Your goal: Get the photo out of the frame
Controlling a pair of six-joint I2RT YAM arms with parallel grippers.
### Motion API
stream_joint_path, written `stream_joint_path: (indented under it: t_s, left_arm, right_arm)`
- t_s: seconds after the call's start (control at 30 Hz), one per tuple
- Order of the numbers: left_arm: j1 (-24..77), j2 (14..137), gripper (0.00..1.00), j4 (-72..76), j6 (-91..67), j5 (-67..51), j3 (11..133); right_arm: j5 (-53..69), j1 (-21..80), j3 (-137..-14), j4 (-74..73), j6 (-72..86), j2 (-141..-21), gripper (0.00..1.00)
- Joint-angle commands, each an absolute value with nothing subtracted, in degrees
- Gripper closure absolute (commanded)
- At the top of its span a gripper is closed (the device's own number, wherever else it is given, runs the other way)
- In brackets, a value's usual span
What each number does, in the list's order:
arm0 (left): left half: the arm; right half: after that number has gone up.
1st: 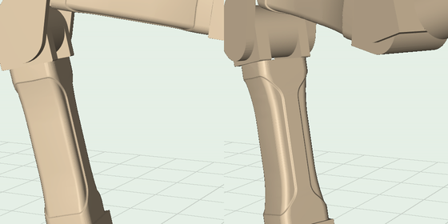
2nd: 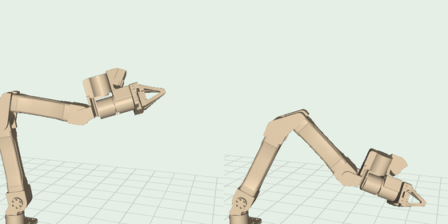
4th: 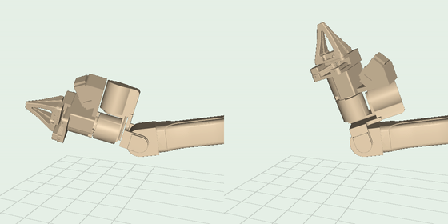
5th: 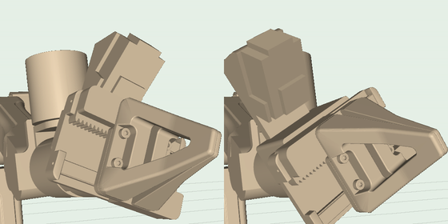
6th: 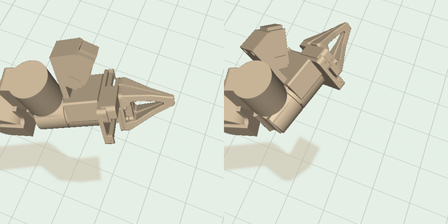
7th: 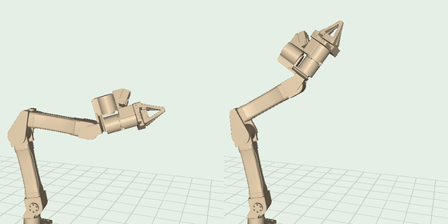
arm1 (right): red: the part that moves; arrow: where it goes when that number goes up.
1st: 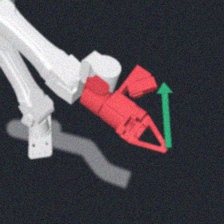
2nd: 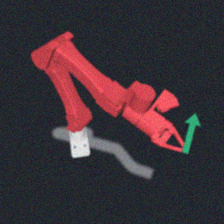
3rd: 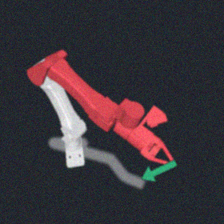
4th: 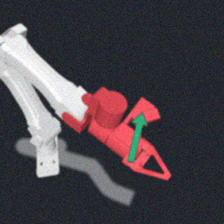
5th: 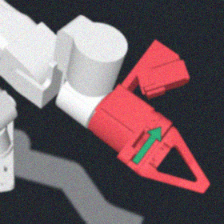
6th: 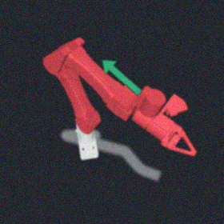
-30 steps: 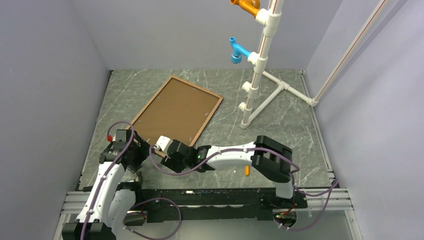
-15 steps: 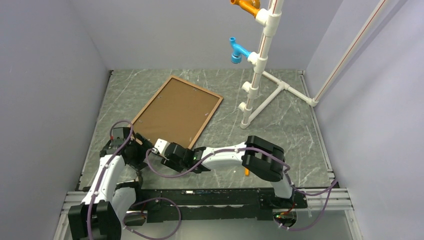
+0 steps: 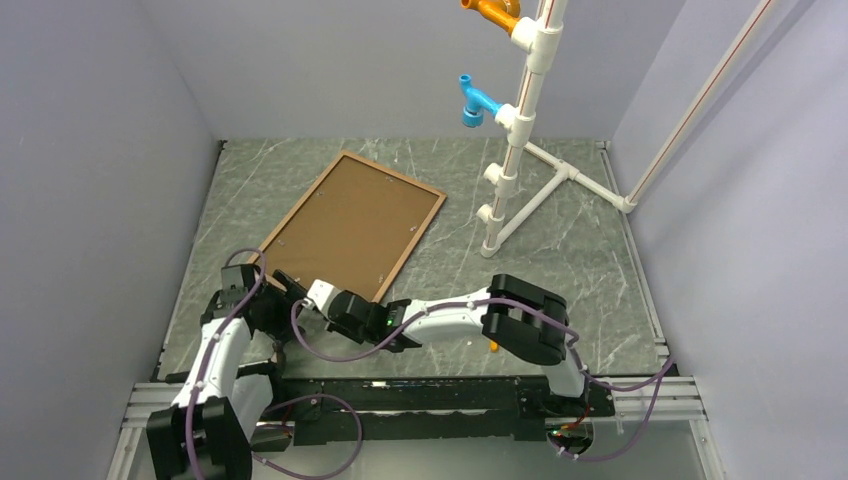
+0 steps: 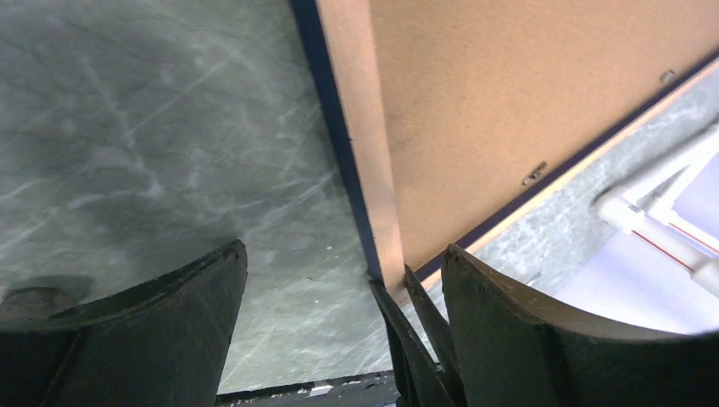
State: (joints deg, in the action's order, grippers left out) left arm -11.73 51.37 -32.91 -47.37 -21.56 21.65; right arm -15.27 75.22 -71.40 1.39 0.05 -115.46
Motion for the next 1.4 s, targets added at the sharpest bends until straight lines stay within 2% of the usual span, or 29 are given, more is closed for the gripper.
stream_joint_path:
  t_s: [0.0,0.1,0.17,0.5,0.67,0.8,0.97,1.13,1.37]
  left_arm:
    - [-12.29,47.72,0.11,-27.54,-46.15,-27.92,20.03]
    - [-12.28,43.75,0.02,-25.13,-47.39,-29.88,18.65]
    - [-12.37,41.36,0.01,-24.82,-48.16,-29.76,18.02]
    - [-12.36,36.96,0.01,-14.64,-53.17,-36.67,13.13]
    - [-12.39,35.87,0.04,-14.76,-53.36,-36.08,14.81]
    - [-12.37,34.62,0.12,-14.17,-54.40,-34.28,14.98]
    - [-12.39,36.20,0.27,-6.84,-58.98,-36.66,11.24]
    - [-12.39,39.08,0.36,-2.20,-60.77,-37.98,10.19]
    - [-12.39,40.80,0.64,-3.56,-57.40,-39.29,13.90]
  right_arm:
    - [-13.35,74.40,-70.96,3.30,2.88,-111.67,1.00]
    - [-10.92,73.22,-71.30,2.52,4.74,-109.81,1.00]
    - [-9.15,72.06,-71.08,2.63,6.02,-108.10,1.00]
    - [-3.85,69.76,-71.69,1.87,9.97,-102.77,1.00]
    - [-2.22,69.14,-71.43,2.57,11.00,-101.89,1.00]
    - [-2.00,69.08,-71.51,2.55,11.25,-101.58,1.00]
    - [-1.84,69.14,-71.87,2.63,11.50,-101.38,1.00]
    - [-1.99,68.76,-71.75,2.72,11.36,-100.86,1.00]
    - [-0.64,68.55,-71.59,2.05,9.93,-100.25,1.00]
